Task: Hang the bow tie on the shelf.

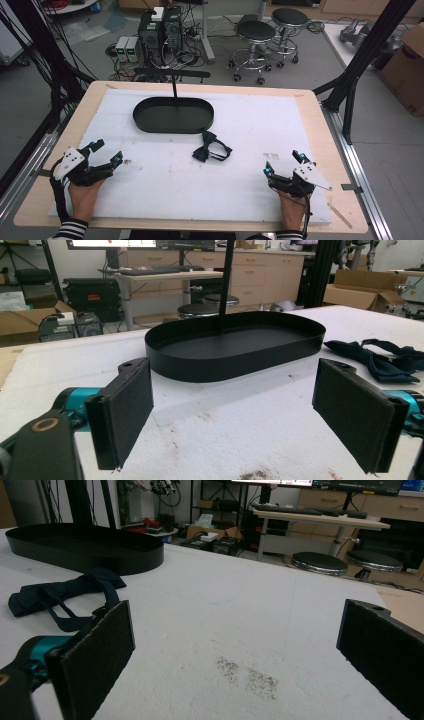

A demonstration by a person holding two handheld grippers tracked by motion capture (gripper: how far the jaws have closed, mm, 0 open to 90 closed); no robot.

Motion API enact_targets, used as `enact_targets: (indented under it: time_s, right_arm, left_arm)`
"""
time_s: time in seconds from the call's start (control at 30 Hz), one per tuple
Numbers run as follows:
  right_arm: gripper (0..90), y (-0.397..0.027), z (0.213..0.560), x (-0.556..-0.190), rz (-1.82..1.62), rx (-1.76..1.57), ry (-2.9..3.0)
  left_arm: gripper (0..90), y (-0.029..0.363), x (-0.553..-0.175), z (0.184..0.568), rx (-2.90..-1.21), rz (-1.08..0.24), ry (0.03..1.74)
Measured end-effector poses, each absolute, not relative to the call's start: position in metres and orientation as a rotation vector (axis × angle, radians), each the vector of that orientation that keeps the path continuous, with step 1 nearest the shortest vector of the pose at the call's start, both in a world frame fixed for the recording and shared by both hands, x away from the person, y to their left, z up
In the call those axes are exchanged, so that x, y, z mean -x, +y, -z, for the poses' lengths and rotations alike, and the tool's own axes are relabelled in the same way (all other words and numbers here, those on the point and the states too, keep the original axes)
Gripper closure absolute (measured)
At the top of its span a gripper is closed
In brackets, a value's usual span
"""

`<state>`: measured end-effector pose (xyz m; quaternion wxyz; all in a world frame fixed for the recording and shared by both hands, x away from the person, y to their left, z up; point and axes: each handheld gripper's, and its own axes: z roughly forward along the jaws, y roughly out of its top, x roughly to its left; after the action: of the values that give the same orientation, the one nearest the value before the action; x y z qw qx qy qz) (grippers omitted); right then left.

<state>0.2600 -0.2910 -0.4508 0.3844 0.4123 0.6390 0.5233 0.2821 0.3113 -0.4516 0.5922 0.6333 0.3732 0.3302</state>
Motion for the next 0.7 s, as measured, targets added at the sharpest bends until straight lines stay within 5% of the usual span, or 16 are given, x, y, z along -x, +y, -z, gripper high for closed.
enact_targets:
  time_s: [0.7]
  right_arm:
    - [1.0,-0.2886,0.4507,-0.2596,-1.308,-1.038,1.636]
  left_arm:
    - [16.7,0.3117,-0.2825,0.4513,-1.477,-0.763,0.872]
